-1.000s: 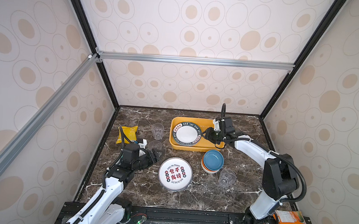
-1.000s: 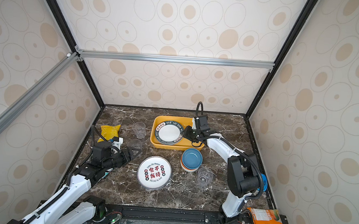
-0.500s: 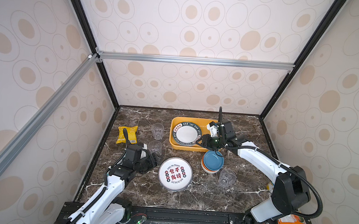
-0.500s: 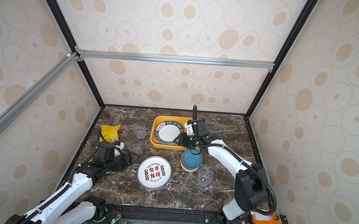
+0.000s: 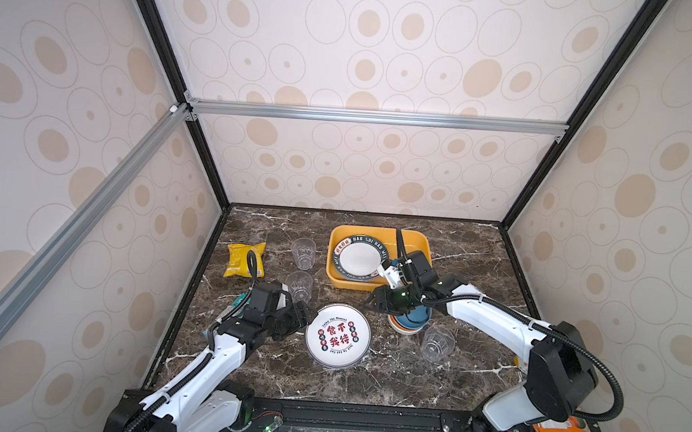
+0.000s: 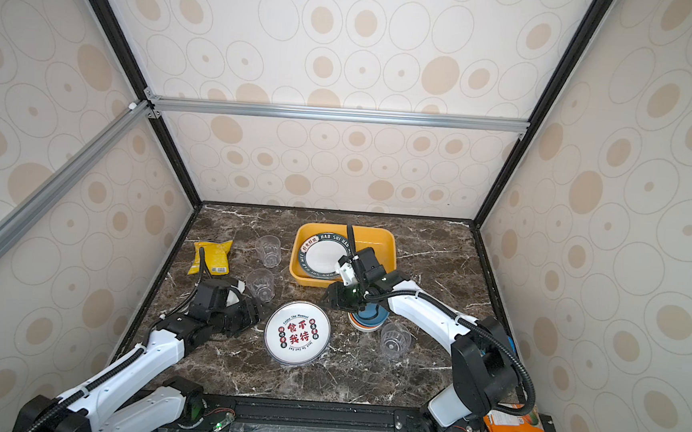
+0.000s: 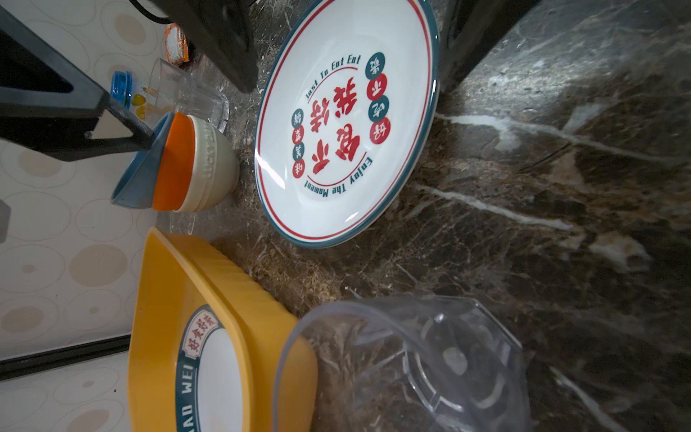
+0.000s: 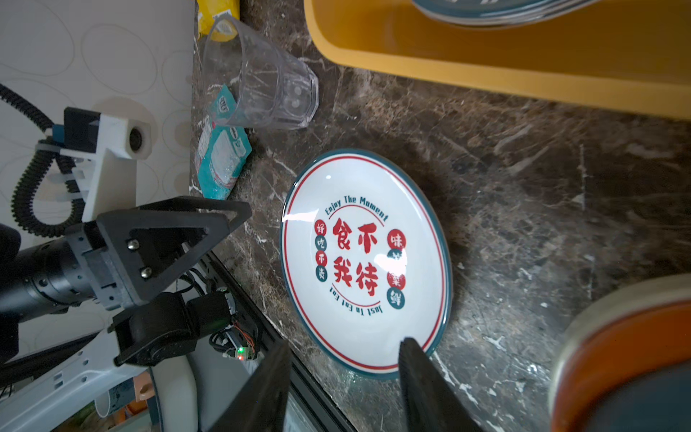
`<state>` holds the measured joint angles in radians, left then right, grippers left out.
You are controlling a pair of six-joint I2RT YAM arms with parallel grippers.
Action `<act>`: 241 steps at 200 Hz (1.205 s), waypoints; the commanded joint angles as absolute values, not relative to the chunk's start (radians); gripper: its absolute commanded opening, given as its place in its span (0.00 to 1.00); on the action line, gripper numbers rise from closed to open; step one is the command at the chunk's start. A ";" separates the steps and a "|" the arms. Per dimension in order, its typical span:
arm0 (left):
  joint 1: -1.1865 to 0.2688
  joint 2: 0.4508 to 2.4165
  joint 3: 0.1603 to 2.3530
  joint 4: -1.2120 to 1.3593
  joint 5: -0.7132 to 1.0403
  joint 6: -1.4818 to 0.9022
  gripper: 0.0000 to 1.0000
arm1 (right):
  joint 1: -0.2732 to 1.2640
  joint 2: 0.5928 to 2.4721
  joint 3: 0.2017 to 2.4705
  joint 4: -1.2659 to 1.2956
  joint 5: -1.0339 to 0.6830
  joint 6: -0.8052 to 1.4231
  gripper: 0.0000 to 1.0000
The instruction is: Place the mixed dishes into the plastic bin
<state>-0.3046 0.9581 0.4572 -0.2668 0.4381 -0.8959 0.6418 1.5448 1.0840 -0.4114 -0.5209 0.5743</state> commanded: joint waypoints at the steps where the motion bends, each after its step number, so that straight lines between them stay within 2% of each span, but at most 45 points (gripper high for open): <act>1: -0.314 0.973 0.441 -0.236 0.423 -0.880 0.75 | 0.664 1.579 1.092 -0.446 -0.523 0.552 0.49; 112: -0.336 1.010 0.261 0.065 0.513 -0.956 0.59 | 0.686 1.618 1.089 -0.420 -0.516 0.563 0.45; 241: -0.336 1.053 0.143 0.274 0.555 -1.027 0.37 | 0.686 1.624 1.100 -0.415 -0.507 0.574 0.43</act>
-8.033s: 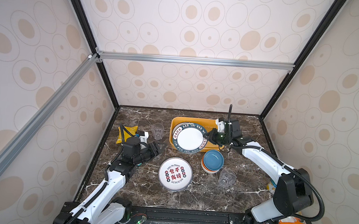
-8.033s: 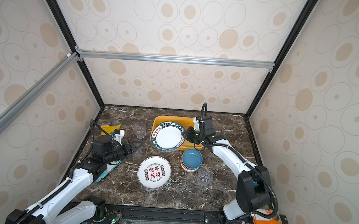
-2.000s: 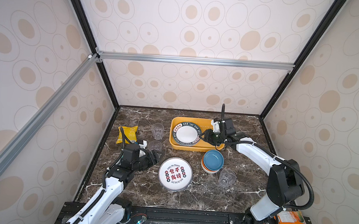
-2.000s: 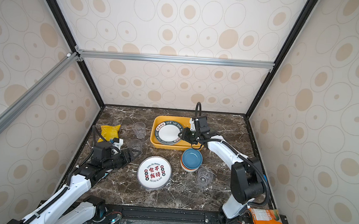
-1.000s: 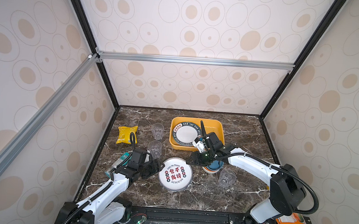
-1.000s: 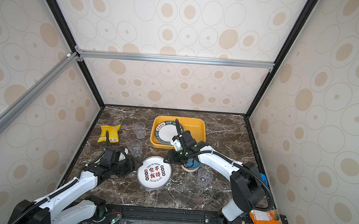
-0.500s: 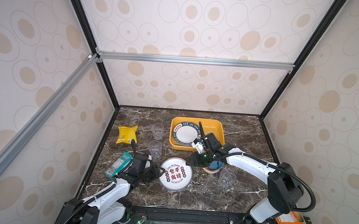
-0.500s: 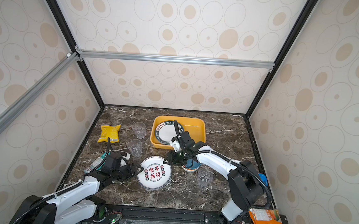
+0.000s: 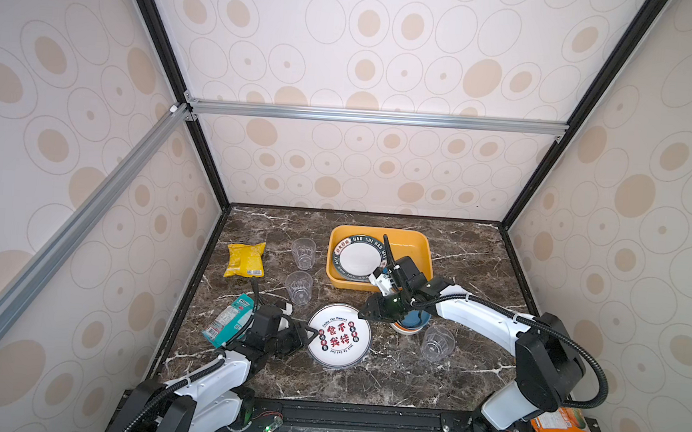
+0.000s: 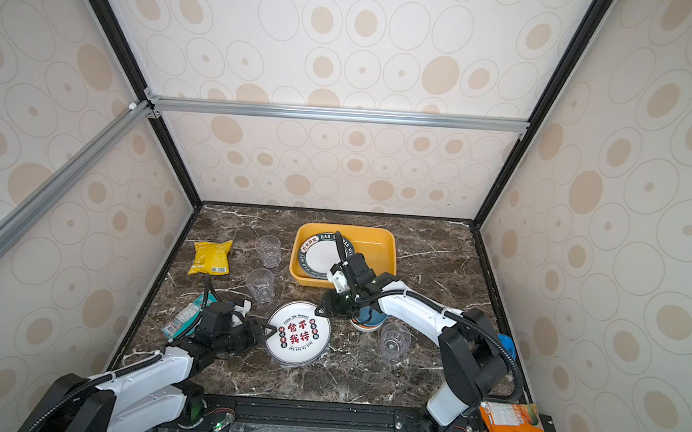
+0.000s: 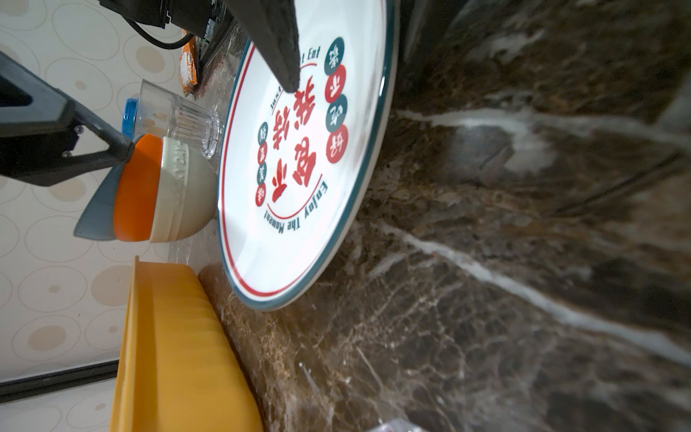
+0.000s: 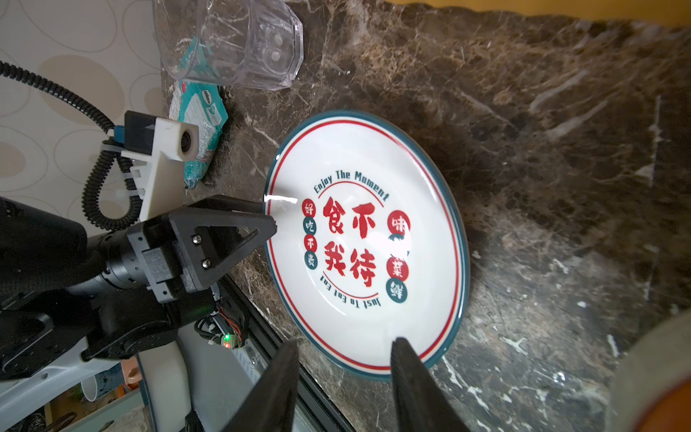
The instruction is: Place the mixed dishes into the plastic bin
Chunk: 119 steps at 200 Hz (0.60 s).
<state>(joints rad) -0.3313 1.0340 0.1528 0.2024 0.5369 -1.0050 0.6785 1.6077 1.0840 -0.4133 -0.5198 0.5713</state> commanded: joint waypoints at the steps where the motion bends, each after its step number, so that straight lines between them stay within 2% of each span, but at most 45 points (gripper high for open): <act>1: -0.336 1.054 0.142 0.275 0.556 -1.026 0.37 | 0.685 1.623 1.100 -0.415 -0.507 0.574 0.43; 119: -0.334 1.039 0.142 0.295 0.574 -1.009 0.05 | 0.686 1.614 1.106 -0.429 -0.479 0.581 0.43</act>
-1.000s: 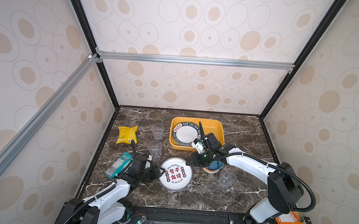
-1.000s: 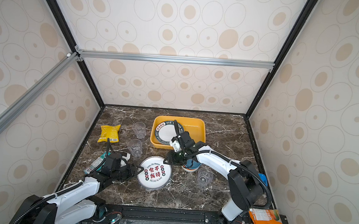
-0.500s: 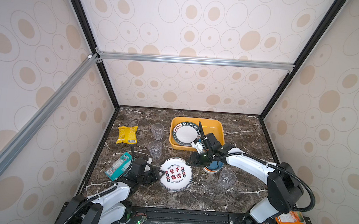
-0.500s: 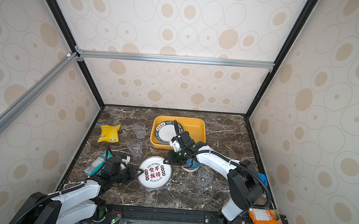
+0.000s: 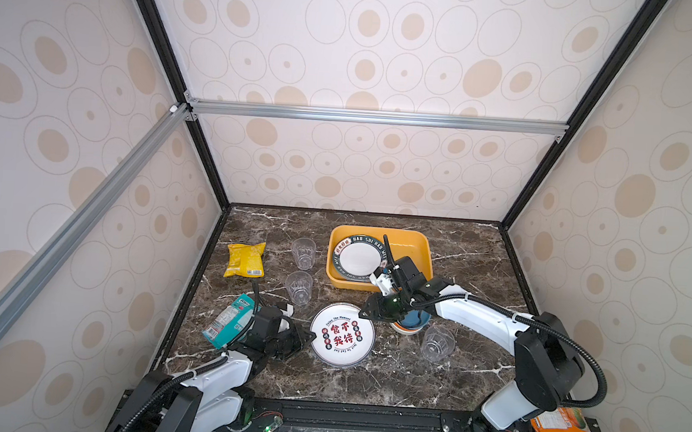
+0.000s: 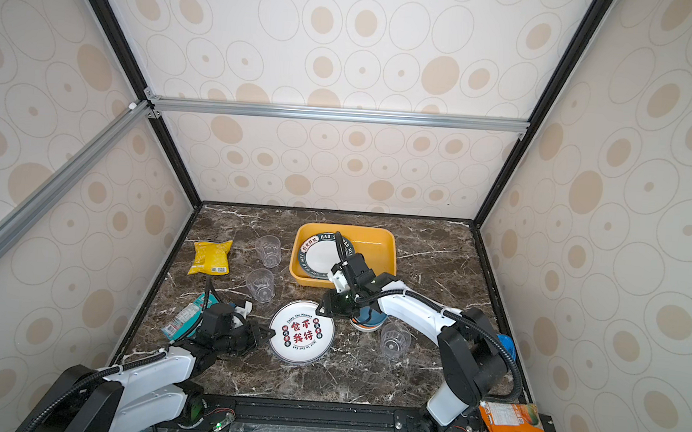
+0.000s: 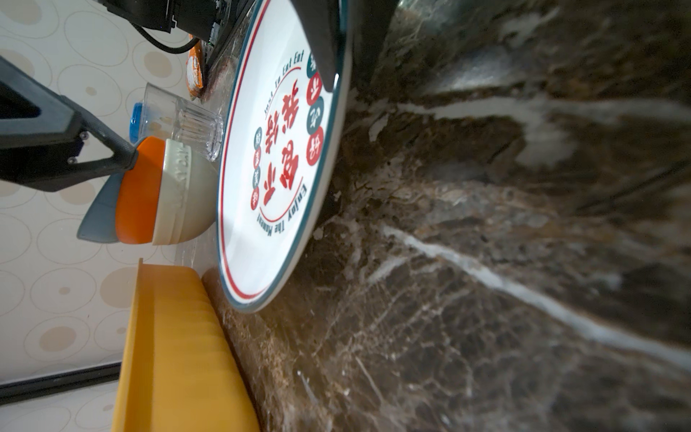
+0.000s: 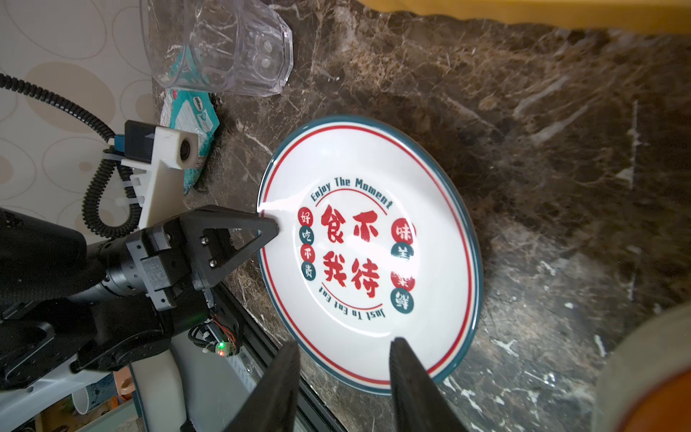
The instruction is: Place the mixed dishes into the plastic bin
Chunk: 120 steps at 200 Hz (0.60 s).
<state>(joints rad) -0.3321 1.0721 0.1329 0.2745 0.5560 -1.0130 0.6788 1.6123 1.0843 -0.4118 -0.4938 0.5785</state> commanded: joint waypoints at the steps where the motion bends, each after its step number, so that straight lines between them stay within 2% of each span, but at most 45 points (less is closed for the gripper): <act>1: -0.334 1.037 0.142 0.293 0.574 -1.010 0.05 | 0.686 1.614 1.106 -0.428 -0.479 0.581 0.43; 23: -0.334 0.994 0.158 0.241 0.570 -1.005 0.00 | 0.686 1.607 1.109 -0.430 -0.473 0.584 0.43; 120: -0.334 0.879 0.300 0.064 0.583 -1.001 0.00 | 0.635 1.543 1.135 -0.461 -0.461 0.598 0.46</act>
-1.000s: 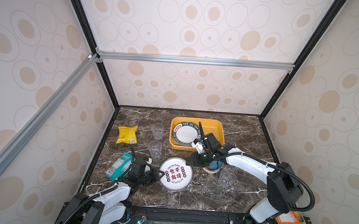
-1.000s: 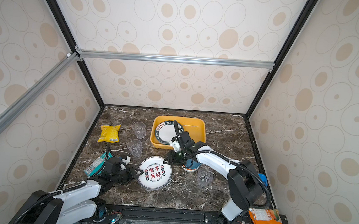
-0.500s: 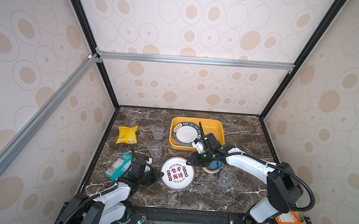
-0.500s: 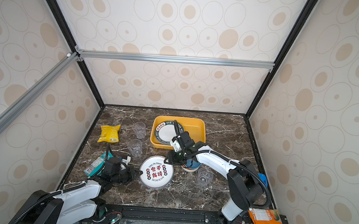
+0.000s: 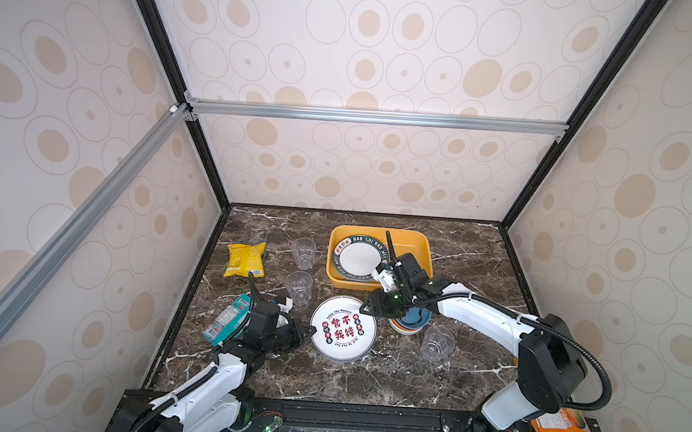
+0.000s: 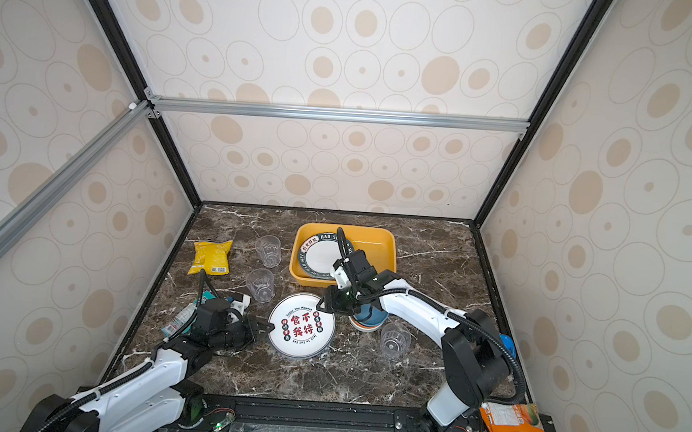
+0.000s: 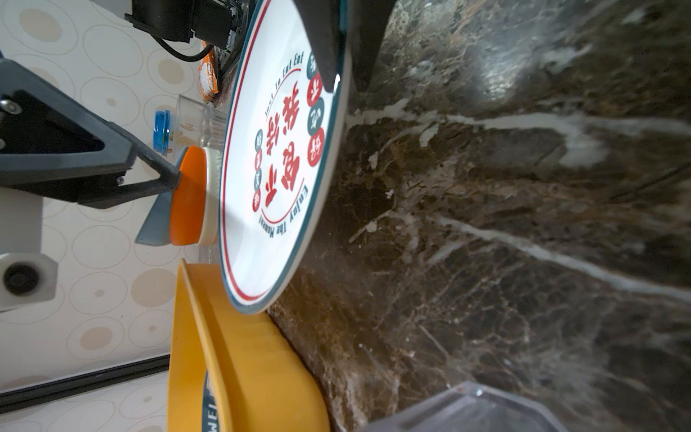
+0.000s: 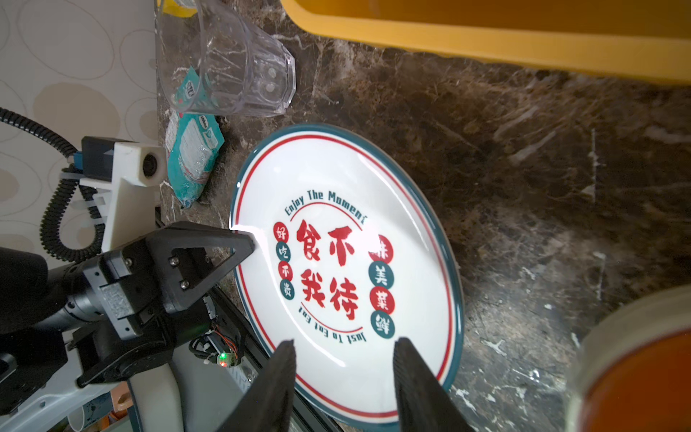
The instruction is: Place the mixed dishes into the plastic bin
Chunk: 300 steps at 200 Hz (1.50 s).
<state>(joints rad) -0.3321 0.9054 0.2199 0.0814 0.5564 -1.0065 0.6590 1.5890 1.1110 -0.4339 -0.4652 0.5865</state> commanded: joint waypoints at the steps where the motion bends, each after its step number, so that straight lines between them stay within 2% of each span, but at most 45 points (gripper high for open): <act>1: -0.334 0.879 0.302 0.063 0.583 -1.002 0.00 | 0.634 1.542 1.135 -0.461 -0.461 0.598 0.46; 56: -0.333 0.920 0.425 -0.006 0.588 -0.971 0.00 | 0.560 1.465 1.129 -0.466 -0.455 0.628 0.44; 129: -0.325 0.998 0.523 0.056 0.645 -1.008 0.00 | 0.484 1.428 1.094 -0.430 -0.463 0.666 0.43; 187: -0.322 1.019 0.555 0.101 0.666 -1.039 0.00 | 0.474 1.445 1.100 -0.401 -0.488 0.672 0.43; 300: -0.313 1.064 0.557 0.200 0.696 -1.090 0.00 | 0.472 1.456 1.089 -0.345 -0.525 0.676 0.34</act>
